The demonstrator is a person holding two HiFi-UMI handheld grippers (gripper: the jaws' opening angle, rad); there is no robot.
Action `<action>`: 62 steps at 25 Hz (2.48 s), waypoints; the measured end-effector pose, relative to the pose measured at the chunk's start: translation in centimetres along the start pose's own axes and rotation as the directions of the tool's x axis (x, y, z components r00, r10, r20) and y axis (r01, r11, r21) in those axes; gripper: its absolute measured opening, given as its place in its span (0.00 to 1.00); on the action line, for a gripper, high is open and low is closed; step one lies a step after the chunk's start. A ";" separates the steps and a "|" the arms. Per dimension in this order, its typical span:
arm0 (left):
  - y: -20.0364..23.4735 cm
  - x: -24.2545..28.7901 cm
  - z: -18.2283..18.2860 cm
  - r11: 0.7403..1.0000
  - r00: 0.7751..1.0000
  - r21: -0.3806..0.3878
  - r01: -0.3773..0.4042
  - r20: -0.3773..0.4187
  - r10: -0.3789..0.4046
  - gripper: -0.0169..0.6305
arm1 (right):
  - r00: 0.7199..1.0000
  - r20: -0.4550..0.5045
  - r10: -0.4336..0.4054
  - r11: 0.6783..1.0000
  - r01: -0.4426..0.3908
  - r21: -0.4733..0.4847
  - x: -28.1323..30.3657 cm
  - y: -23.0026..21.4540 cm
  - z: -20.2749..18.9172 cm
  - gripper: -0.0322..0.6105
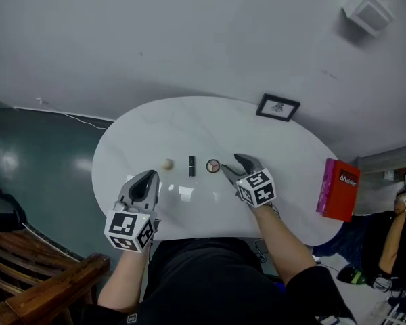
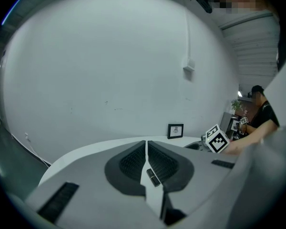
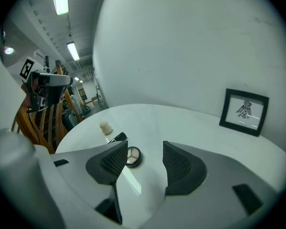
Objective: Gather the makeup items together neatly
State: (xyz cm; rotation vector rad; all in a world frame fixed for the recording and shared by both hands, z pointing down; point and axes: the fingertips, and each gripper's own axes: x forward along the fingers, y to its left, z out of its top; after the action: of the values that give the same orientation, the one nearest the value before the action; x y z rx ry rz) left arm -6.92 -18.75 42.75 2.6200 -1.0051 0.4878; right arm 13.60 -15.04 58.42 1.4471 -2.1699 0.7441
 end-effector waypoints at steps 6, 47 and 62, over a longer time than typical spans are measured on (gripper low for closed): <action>-4.7 0.1 0.6 1.000 0.999 0.007 -0.015 0.044 0.014 0.06 | 0.992 0.122 -0.010 1.000 0.008 0.020 -5.5 -1.8 2.1 0.38; -7.7 -9.5 14.1 0.989 0.955 0.148 -0.007 0.293 -0.037 0.07 | 0.730 0.683 -0.015 0.990 0.108 -0.094 -29.0 10.5 20.2 0.10; -9.3 -9.7 12.8 0.990 0.959 0.142 -0.022 0.284 -0.020 0.07 | 0.750 0.661 -0.012 0.986 0.118 -0.116 -29.1 10.5 18.6 0.10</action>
State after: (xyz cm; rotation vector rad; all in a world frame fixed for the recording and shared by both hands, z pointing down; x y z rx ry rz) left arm -4.67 -11.35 25.83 2.8793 -1.0916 0.1895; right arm 13.45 -3.28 24.28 1.8922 -2.5772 0.0005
